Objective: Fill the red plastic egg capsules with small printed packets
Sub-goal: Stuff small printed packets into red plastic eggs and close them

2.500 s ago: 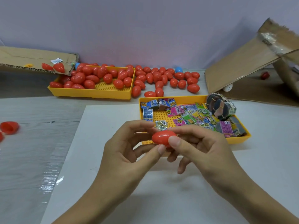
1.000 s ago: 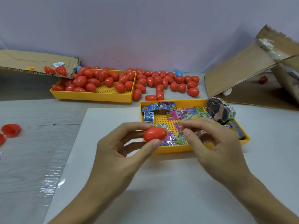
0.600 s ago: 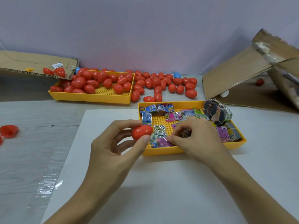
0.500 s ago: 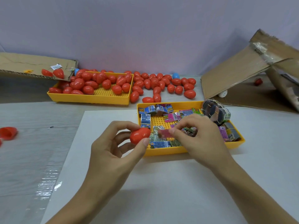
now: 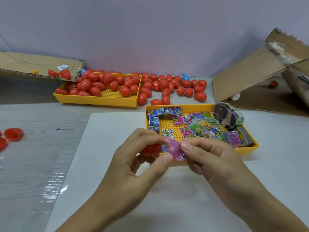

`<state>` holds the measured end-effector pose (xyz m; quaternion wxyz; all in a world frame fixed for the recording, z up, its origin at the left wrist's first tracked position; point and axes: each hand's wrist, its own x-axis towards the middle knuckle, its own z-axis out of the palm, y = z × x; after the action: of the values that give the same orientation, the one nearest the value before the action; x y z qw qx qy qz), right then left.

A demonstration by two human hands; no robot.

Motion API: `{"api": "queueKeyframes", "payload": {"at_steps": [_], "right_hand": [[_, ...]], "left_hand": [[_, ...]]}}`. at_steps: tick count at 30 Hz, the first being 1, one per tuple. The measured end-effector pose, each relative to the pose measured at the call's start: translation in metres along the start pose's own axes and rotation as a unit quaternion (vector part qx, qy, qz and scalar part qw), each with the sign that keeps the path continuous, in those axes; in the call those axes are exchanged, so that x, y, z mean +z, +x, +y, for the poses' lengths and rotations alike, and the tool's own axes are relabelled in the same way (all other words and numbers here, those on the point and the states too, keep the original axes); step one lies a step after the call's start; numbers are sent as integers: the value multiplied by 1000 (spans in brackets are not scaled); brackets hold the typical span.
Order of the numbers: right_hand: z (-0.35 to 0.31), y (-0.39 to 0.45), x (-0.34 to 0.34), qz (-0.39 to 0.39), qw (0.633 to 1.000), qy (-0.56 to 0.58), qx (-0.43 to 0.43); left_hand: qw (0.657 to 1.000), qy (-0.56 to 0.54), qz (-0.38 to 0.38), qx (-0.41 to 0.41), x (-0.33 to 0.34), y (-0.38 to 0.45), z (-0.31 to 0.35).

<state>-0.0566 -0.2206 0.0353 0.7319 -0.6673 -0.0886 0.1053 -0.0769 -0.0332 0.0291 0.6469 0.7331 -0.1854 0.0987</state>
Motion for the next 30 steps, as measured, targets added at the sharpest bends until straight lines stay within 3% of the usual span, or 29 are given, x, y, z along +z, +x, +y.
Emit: {"api": "queueKeyframes", "payload": {"at_steps": [20,24,27,30], "right_hand": [[-3,-4,6,33,999,-6,34],[-5,-9,8,56,992,-100,-50],[-6,-13,12,21,980,-166,-108],[-5,-13,14,16,977,-165,-131]], "left_hand": [[998,-3,65,-1,6,0,-7],[996,29,86,24,5,-1,-7],[995,56,73,44,4,-2,-6],[993,82,65,53,4,-3,-4]]}}
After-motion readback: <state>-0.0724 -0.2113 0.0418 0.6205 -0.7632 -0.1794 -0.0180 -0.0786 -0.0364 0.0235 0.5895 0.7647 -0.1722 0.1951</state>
